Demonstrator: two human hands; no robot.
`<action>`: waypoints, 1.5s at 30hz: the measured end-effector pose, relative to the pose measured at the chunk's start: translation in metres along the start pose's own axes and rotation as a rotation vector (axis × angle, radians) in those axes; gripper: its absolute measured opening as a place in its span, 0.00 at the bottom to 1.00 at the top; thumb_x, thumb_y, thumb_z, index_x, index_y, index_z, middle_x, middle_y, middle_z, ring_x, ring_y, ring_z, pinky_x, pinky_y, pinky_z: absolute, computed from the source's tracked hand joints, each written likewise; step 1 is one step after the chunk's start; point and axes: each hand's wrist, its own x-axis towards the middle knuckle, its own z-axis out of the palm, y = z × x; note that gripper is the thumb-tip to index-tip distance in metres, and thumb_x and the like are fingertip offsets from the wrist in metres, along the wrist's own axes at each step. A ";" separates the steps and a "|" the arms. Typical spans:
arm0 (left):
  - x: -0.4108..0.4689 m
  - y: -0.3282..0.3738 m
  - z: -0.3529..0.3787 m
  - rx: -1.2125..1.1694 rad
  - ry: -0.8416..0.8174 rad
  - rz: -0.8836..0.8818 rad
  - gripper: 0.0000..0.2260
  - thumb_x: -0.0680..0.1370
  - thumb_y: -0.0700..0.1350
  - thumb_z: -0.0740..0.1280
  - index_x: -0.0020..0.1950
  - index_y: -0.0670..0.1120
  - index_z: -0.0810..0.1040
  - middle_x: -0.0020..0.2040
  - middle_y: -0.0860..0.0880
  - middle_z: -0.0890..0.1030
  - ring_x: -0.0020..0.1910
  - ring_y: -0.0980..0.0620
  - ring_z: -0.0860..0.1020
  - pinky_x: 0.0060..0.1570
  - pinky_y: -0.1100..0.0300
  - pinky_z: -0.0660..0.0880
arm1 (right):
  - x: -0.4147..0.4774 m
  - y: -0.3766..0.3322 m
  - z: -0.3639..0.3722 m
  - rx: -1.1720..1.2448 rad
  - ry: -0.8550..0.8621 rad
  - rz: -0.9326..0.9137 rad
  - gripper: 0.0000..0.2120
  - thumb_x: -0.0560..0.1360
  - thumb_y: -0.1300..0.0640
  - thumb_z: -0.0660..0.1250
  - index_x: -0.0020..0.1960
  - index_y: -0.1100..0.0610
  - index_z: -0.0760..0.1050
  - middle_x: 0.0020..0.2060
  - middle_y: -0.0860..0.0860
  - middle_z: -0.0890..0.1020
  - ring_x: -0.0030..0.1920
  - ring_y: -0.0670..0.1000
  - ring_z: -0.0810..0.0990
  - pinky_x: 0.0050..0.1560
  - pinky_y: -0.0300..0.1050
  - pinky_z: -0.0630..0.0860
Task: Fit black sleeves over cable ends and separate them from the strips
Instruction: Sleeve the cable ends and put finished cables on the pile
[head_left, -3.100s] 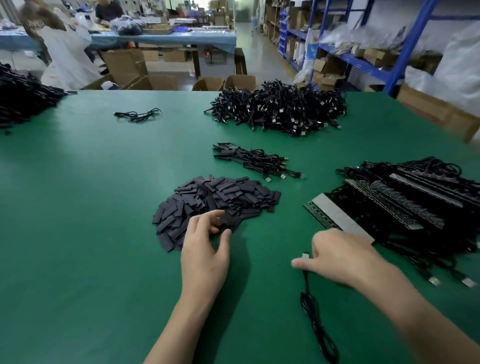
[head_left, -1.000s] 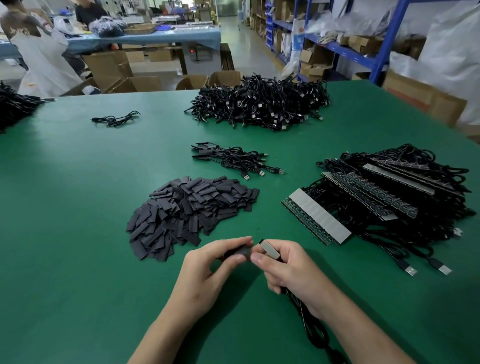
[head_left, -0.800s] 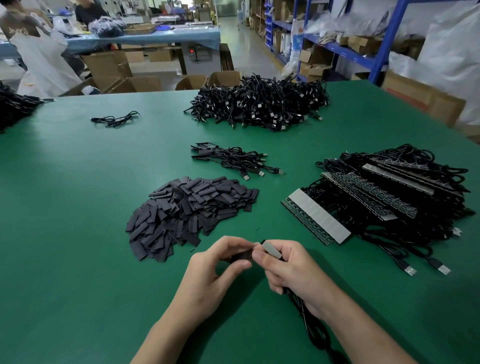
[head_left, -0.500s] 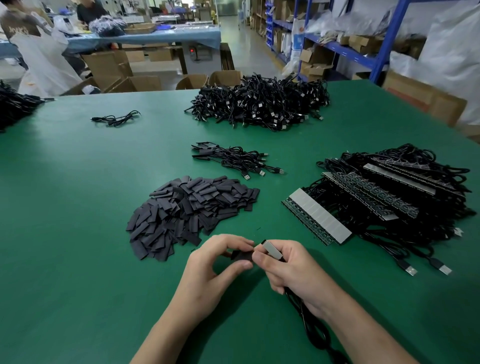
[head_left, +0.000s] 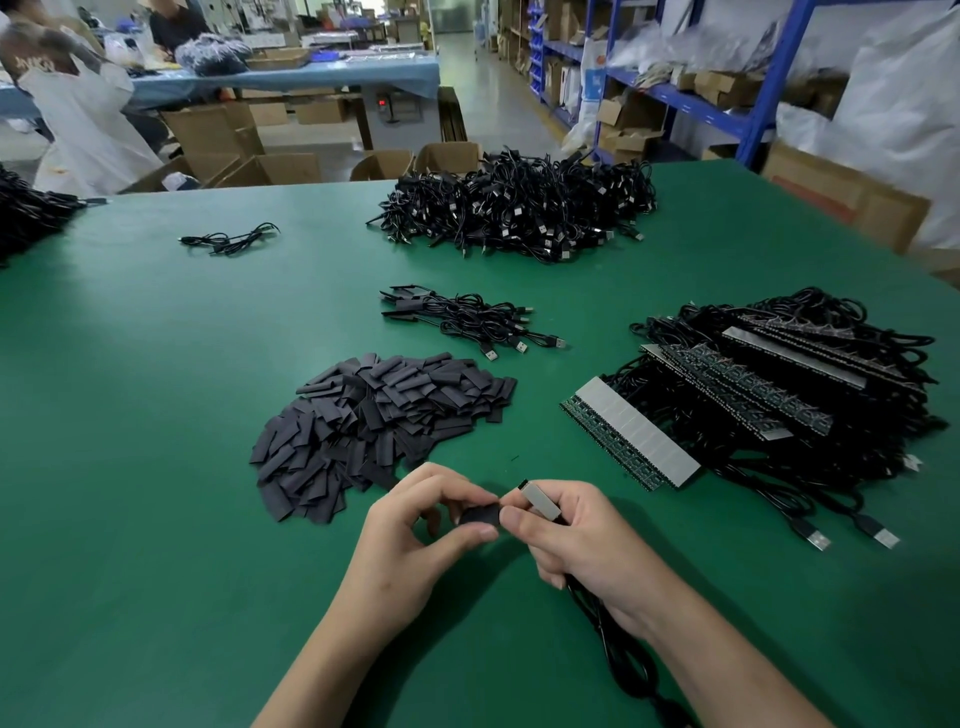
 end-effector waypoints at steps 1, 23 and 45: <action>0.000 0.000 0.000 -0.003 -0.001 -0.003 0.07 0.72 0.52 0.76 0.50 0.55 0.85 0.47 0.53 0.82 0.47 0.49 0.80 0.44 0.60 0.72 | 0.000 0.000 0.000 -0.001 0.000 0.002 0.04 0.75 0.50 0.72 0.45 0.48 0.84 0.23 0.46 0.68 0.24 0.46 0.62 0.28 0.39 0.68; -0.001 0.007 -0.007 0.163 -0.047 0.052 0.09 0.70 0.48 0.79 0.49 0.53 0.88 0.46 0.56 0.81 0.47 0.54 0.81 0.46 0.72 0.71 | -0.001 -0.001 0.004 -0.179 0.070 -0.003 0.05 0.72 0.54 0.69 0.38 0.53 0.77 0.24 0.45 0.68 0.23 0.46 0.64 0.27 0.43 0.64; -0.003 0.007 -0.003 0.308 -0.007 0.162 0.05 0.73 0.51 0.77 0.48 0.54 0.88 0.45 0.59 0.80 0.47 0.56 0.80 0.48 0.69 0.72 | 0.001 0.002 0.005 -0.298 0.120 0.005 0.09 0.65 0.49 0.67 0.35 0.55 0.71 0.26 0.47 0.65 0.24 0.48 0.64 0.26 0.42 0.63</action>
